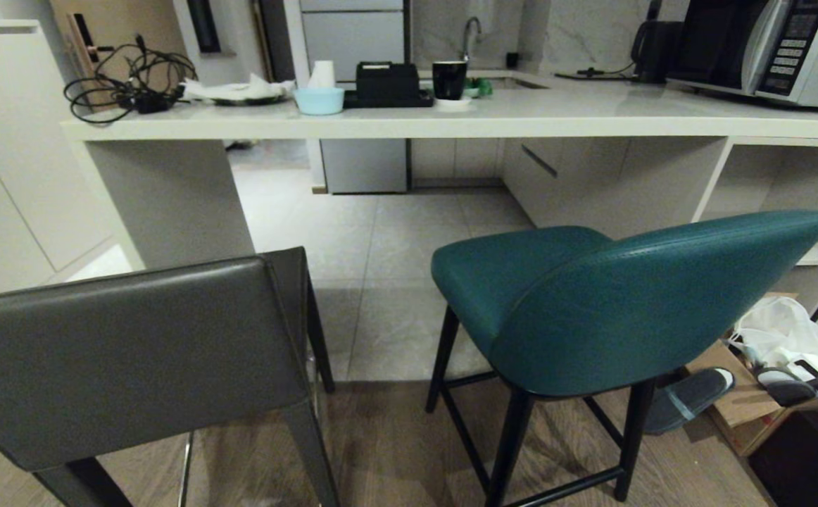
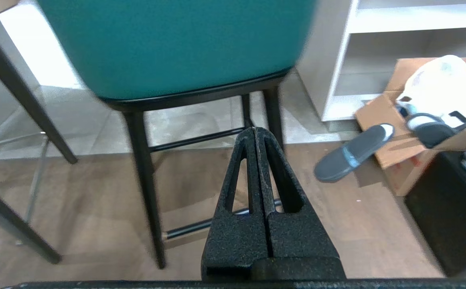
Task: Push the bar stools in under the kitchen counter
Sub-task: Push the blue chair back under the dining table
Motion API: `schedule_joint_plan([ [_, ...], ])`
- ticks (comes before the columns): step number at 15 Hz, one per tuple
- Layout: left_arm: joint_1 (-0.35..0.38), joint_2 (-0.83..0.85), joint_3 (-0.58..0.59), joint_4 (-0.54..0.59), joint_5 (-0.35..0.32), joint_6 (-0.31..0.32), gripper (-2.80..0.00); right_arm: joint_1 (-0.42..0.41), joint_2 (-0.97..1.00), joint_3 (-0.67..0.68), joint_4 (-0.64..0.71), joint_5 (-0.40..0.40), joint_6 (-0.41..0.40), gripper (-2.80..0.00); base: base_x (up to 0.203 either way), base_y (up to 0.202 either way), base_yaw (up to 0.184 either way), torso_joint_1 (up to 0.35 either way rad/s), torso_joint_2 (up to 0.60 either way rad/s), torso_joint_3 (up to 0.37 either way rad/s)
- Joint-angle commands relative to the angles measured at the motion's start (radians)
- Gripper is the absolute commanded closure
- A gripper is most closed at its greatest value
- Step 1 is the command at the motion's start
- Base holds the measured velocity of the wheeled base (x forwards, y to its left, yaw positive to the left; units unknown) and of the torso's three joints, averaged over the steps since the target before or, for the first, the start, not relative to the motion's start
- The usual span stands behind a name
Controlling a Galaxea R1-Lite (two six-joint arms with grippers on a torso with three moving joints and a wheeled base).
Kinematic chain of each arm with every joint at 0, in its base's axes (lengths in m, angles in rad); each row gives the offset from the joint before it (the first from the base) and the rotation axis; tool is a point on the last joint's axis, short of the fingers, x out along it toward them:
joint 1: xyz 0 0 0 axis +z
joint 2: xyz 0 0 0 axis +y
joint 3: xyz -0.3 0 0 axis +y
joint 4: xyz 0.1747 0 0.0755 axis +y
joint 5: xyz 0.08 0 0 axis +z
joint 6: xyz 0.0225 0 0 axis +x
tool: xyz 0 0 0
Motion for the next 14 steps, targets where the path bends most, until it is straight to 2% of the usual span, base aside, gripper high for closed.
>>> schedule_joint_plan([
  [1, 0.002, 0.001, 0.0, 0.0, 0.001, 0.0, 0.0, 0.0, 0.0, 0.0, 0.0, 0.0, 0.0, 0.0, 0.0, -0.194, 0.006, -0.001, 0.01, 0.002],
  [14, 0.0, 0.001, 0.0, 0.0, 0.0, -0.002, 0.0, 0.0, 0.0, 0.0, 0.0, 0.0, 0.001, 0.0, 0.0, -0.194, 0.001, 0.002, 0.0, 0.003],
])
